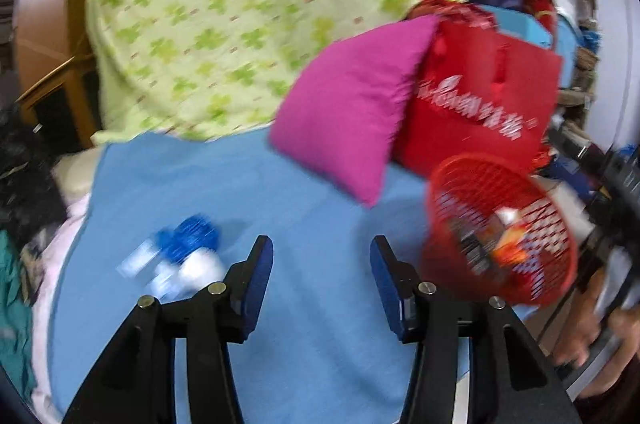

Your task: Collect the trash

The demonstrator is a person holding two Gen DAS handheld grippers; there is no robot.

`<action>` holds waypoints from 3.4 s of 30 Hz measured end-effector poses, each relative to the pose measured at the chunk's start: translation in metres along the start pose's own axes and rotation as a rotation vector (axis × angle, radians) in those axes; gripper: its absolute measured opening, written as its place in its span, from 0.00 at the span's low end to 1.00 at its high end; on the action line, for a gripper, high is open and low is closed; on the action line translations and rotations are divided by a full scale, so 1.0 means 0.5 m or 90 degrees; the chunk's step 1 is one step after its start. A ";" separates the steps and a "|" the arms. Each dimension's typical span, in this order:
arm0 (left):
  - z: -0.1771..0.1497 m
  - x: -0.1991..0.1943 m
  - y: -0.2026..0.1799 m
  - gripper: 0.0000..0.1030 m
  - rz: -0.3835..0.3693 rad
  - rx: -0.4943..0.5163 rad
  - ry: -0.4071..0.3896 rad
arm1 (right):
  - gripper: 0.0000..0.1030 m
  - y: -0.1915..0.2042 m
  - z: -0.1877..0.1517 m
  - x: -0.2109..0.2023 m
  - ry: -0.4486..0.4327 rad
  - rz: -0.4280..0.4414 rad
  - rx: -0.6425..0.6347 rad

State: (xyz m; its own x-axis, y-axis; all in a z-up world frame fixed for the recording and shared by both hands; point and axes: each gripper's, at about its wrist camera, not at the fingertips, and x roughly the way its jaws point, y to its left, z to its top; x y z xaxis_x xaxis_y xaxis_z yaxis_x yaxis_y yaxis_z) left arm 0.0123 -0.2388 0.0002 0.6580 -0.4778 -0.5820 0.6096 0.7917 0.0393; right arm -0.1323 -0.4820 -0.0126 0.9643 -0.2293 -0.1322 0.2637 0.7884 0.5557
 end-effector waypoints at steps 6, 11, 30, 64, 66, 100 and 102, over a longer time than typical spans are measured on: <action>-0.092 -0.019 0.191 0.51 0.105 -0.086 0.042 | 0.63 0.127 -0.057 0.051 0.028 0.059 -0.082; -0.141 -0.037 0.321 0.51 0.171 -0.164 0.055 | 0.63 0.200 -0.117 0.111 0.091 0.081 -0.120; -0.279 0.028 0.468 0.51 0.182 -0.270 0.127 | 0.63 0.318 -0.315 0.296 0.322 0.084 -0.143; -0.346 0.097 0.486 0.60 0.099 -0.272 0.061 | 0.63 0.341 -0.490 0.596 0.479 -0.001 -0.082; -0.346 0.103 0.487 0.60 0.097 -0.274 0.065 | 0.63 0.343 -0.507 0.613 0.495 -0.024 -0.104; -0.279 0.156 0.421 0.60 0.063 -0.254 0.092 | 0.46 0.098 -0.328 0.460 0.499 -0.138 -0.038; -0.245 0.169 0.411 0.61 0.050 -0.264 0.090 | 0.46 0.081 -0.329 0.459 0.509 -0.142 -0.029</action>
State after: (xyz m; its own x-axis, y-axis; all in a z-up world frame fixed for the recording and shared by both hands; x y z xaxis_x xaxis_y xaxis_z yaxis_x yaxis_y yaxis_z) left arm 0.1392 -0.0700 -0.1405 0.6108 -0.3768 -0.6964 0.3129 0.9228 -0.2248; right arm 0.1036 -0.4087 -0.1556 0.6102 0.0780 -0.7884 0.4348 0.7989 0.4156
